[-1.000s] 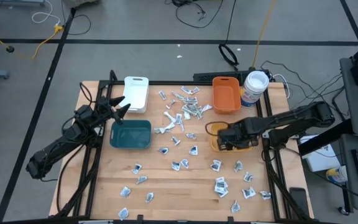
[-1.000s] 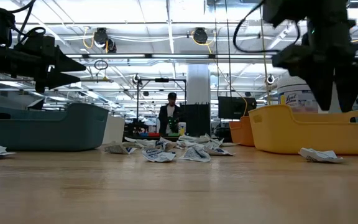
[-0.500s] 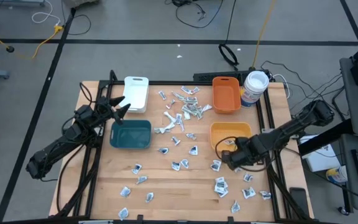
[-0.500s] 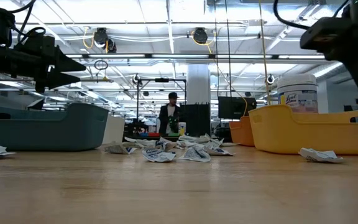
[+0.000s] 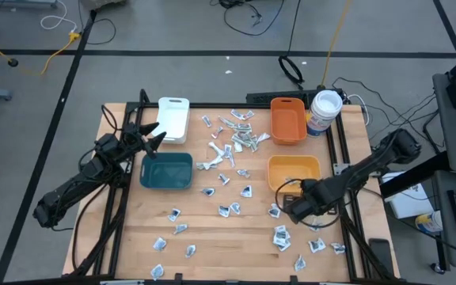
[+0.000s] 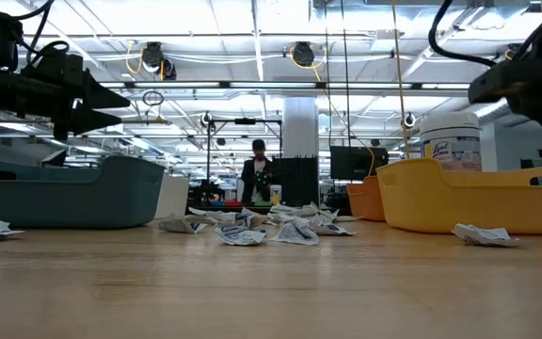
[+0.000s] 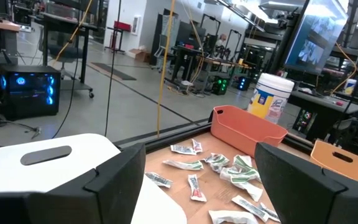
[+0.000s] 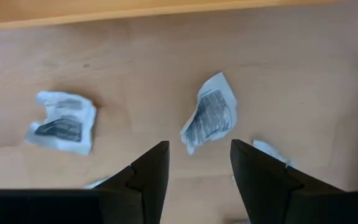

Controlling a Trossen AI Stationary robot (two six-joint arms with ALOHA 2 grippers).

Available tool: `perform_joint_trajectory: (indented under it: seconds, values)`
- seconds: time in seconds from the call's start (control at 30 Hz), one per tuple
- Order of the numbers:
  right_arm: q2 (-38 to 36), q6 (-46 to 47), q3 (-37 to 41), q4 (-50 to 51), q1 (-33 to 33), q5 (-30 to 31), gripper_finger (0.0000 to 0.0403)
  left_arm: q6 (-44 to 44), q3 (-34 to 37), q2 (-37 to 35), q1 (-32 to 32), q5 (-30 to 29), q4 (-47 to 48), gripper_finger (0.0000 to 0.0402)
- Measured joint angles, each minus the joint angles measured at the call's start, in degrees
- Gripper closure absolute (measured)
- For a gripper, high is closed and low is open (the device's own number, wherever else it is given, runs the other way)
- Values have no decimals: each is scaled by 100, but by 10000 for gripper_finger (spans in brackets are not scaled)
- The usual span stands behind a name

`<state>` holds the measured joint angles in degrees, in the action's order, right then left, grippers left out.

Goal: Pick & Place First Aid Supplies
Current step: Put the antiseptic towelette into the yellow bin

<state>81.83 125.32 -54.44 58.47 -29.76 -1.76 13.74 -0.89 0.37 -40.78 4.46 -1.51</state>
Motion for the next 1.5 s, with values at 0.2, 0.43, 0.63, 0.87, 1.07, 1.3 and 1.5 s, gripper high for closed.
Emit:
perform_joint_trajectory:
  seconds: [0.2,0.43,0.63,0.87,1.07,1.3,1.5]
  values:
    - [234,-3,205,-330,2,-149,238,0,0,1,0,-1,1,96]
    - [437,-6,519,-935,13,-151,238,0,0,1,-1,1,1,96]
    - [437,-27,582,-964,13,-150,257,0,0,1,-1,0,1,96]
    - [437,-72,582,-1007,13,-290,357,0,0,1,-1,1,1,96]
    - [423,-314,582,-1091,4,-298,392,0,0,1,-1,1,1,96]
    - [124,-1149,353,-926,5,-276,401,0,0,0,-1,1,1,96]
    - [-172,-2402,-4,-460,84,-345,402,0,0,1,-1,0,3,96]
